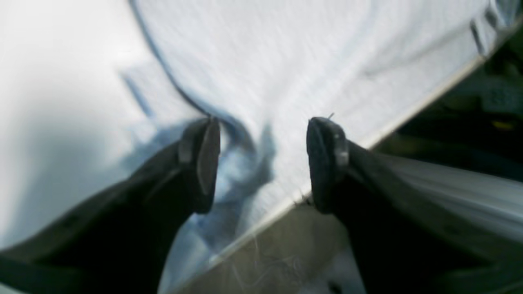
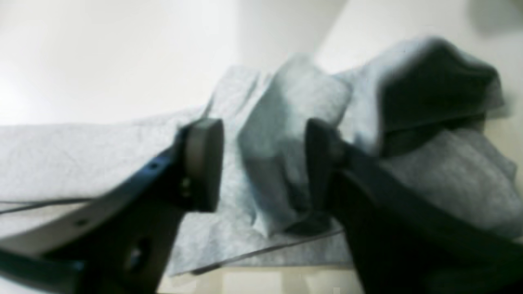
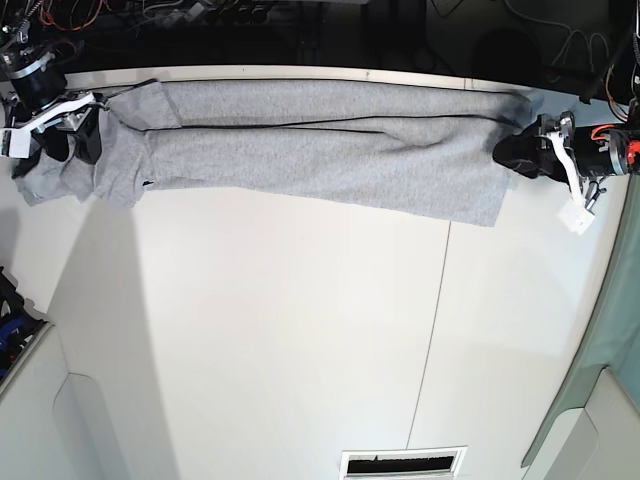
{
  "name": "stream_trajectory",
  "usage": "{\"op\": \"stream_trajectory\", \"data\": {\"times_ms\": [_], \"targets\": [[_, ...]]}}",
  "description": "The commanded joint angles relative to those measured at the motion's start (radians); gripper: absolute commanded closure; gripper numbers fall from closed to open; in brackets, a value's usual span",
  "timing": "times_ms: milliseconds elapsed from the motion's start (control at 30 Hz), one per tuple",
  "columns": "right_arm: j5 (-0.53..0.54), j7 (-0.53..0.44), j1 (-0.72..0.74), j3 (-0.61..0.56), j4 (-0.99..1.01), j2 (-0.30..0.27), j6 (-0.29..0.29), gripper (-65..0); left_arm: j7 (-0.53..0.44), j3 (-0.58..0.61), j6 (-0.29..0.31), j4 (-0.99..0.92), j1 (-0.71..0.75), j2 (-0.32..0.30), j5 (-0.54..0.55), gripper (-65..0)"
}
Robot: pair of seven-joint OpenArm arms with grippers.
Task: Layout the t-shirt on the table in an organized manner, then fold the t-shirt properly
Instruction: 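Fold the grasped shirt edge with both grippers over the first fold, then regrasp the strip ends with both grippers and tighten the strip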
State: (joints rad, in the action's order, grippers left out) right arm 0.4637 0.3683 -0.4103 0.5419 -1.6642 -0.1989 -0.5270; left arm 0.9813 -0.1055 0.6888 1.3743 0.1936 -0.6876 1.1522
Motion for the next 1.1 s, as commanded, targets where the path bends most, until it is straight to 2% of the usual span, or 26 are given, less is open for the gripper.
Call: {"op": "stream_trajectory", "data": {"times_ms": [0, 100, 233, 333, 400, 533, 767, 900, 1000, 1067], "targets": [[0.012, -0.023, 0.000, 0.008, -0.014, -0.010, 0.000, -33.2, -0.024, -0.043, 0.009, 0.013, -0.011, -0.015, -0.003, -36.2], [0.012, -0.019, 0.000, 0.008, -0.014, -0.011, -0.001, -33.2, -0.036, -0.127, 0.009, 0.013, -0.010, 0.012, -0.030, -36.2], [0.016, -0.019, 0.002, 0.008, -0.014, -0.010, -0.001, -33.2, -0.045, -0.151, -0.012, 0.012, -0.006, 0.048, -0.102, -36.9], [0.021, -0.019, 0.003, 0.008, -0.014, -0.011, -0.001, -33.2, -0.066, -0.151, -0.013, 0.000, 0.011, 0.076, -0.161, -42.7], [0.029, -0.019, 0.002, 0.008, -0.014, -0.011, -0.001, -33.2, -0.095, -0.151, -0.013, -0.026, 0.021, 0.078, -0.182, -43.7], [0.035, -0.005, 0.002, 0.008, -0.014, -0.011, -0.001, -33.2, -0.106, -0.151, -0.013, -0.081, 0.021, 0.078, -0.171, -43.7], [0.034, 0.000, 0.002, 0.008, -0.014, -0.011, -0.001, -33.2, -0.101, -0.158, -0.016, -0.073, 0.019, 0.078, -0.119, -43.7], [0.034, 0.000, 0.002, 0.008, -0.014, -0.011, -0.001, -33.2, -0.030, -0.196, -0.014, -0.033, 0.020, 0.078, -0.056, -43.7], [0.034, -0.001, 0.002, 0.008, -0.014, -0.011, -0.001, -33.2, -0.029, -0.186, -0.011, 0.032, 0.037, 0.081, -0.080, -43.7], [0.034, 0.000, 0.002, 0.008, -0.014, -0.010, -0.001, -33.2, -0.048, -0.165, -0.016, 0.068, 0.046, 0.090, -0.141, -43.7]]}}
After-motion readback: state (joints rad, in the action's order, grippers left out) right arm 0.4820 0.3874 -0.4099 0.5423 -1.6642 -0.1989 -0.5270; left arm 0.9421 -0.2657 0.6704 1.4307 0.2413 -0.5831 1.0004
